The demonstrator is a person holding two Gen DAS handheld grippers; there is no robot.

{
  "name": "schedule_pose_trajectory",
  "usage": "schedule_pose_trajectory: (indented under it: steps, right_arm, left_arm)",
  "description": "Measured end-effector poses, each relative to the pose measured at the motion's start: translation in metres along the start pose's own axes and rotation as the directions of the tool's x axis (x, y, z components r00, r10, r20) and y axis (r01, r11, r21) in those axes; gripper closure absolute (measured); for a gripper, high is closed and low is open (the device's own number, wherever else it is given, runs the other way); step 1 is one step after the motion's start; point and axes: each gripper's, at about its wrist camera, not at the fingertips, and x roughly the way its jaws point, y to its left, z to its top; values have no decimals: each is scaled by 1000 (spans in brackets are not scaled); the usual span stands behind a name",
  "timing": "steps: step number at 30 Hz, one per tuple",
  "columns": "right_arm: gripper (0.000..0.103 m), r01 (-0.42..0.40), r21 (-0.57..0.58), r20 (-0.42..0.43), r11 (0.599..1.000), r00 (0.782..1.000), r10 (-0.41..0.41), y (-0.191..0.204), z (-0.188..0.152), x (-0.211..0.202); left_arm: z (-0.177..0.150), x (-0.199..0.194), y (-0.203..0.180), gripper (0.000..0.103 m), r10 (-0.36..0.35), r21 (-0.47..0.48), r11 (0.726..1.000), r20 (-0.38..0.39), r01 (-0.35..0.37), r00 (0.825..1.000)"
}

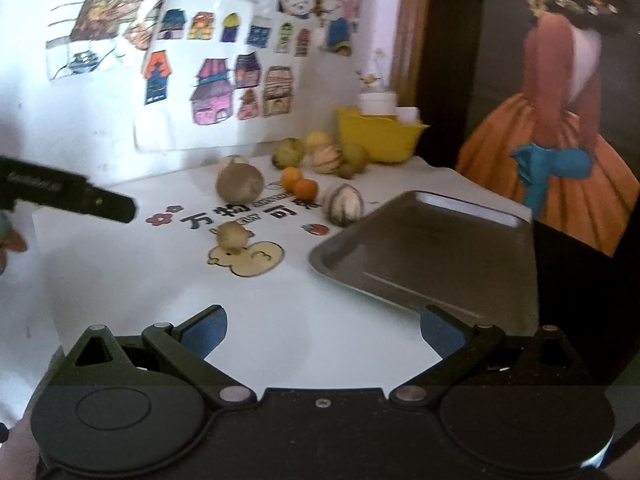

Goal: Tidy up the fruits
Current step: 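Grasp the large brown fruit with the left tool while the right tool grasps a small tan round fruit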

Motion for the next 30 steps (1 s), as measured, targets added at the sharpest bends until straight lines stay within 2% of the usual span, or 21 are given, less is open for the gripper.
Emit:
schedule_pose_trajectory:
  steps: [5,13,21,25,30]
  right_arm:
    - [0,-81,-20,-12,997,997,80,4,21,10]
    - [0,-160,-143,-57,977,986,154,18,51,41]
    - [1,-245,-111,-137,963,964,230,31,64,82]
    - [12,-249,-94,-155,964,960,232,36,62,99]
    - [21,-283,-31,-169,959,947,274,36,60,113]
  left_arm:
    - [18,17,5,0,-18,2,1000,-27,18,999]
    - [46,47,8,0,-65,1,998,-45,65,997]
    - [74,94,10,0,-112,-5,994,-100,112,989]
    - [82,116,8,1,-106,7,994,-111,107,988]
    - [85,136,7,4,-108,2,994,-111,109,988]
